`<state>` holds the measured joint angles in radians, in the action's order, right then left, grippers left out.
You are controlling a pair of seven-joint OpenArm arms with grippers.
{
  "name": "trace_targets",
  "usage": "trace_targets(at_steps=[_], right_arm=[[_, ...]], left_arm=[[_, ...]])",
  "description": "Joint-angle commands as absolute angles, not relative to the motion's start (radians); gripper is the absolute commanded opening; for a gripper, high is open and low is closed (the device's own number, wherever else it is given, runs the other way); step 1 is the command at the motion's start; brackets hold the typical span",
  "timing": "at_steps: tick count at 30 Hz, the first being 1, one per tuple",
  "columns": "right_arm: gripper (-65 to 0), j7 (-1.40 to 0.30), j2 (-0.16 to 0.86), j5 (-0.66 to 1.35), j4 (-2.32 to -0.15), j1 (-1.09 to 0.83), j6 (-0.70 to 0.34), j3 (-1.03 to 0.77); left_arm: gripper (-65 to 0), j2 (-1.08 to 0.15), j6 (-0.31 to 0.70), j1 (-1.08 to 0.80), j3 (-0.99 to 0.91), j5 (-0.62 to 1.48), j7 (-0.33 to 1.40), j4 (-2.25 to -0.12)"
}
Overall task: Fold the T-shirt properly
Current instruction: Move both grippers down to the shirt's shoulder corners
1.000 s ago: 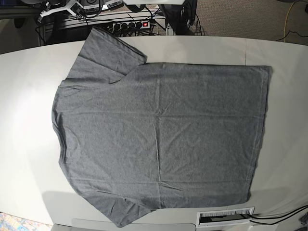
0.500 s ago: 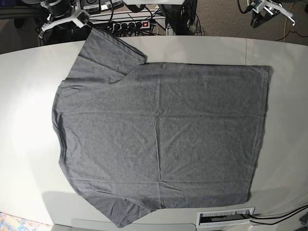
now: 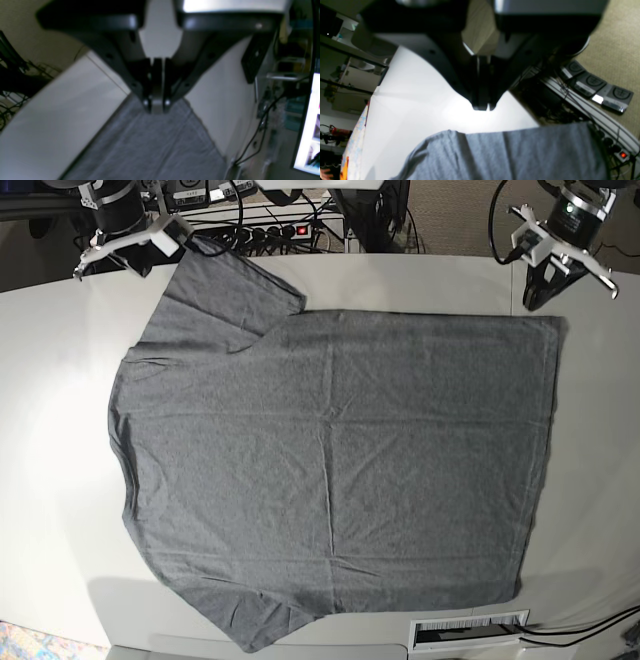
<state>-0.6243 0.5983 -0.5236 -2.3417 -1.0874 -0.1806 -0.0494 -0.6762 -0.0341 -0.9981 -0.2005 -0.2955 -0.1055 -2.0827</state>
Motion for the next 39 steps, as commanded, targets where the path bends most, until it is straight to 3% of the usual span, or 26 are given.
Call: trace_targets(at_steps=[1,5,11,12,14,16,29,36,39], right_arm=[[-65.0,-0.618,0.607,-0.531,-2.356,-1.086,-0.177,-0.054],[-65.0,-0.617,0.607,-0.484,-2.356,-1.053,-0.256,-0.054],[-64.5,-0.618,0.607,-0.467,-2.356,-1.028,-0.308,-0.054],[-61.1,-0.618,0.607,-0.467,-2.356,-1.028,-0.308,-0.054],[-58.3,-0.618,0.607,-0.467,-2.356,-1.028,-0.308,-0.054],[-58.3,-0.618,0.607,-0.467,-2.356,-1.028,-0.308,-0.054],[-58.3,-0.617,0.607,-0.467,-2.356,-1.028,-0.308,-0.054],[-58.3,-0.618,0.607,-0.464,-2.356,-1.016,-0.308,-0.054],[-58.3,-0.620,0.607,-0.464,-2.356,-1.014,-0.308,-0.054]], left_arm=[[-65.0,-0.684,0.002,-0.989,-0.205,-0.296,-0.112,-2.092],[-65.0,-0.684,0.176,-0.912,-0.205,-0.296,-0.104,-2.063],[-65.0,-0.708,0.246,-0.805,-0.195,-0.296,-0.103,-1.990],[-62.0,-0.725,0.261,-0.794,-0.182,-0.297,-0.101,-1.975],[-54.9,-0.757,0.264,-0.772,-0.145,-0.335,-0.101,-1.940],[-51.8,-0.783,0.263,-0.745,-0.103,-0.392,-0.101,-1.898],[-51.8,-0.859,0.130,-0.601,0.083,-0.558,-0.086,-1.700],[-51.7,-0.889,0.137,-0.585,0.083,-0.556,-0.094,-1.656],[-48.9,-0.916,0.157,-0.613,0.083,-0.554,-0.103,-1.656]])
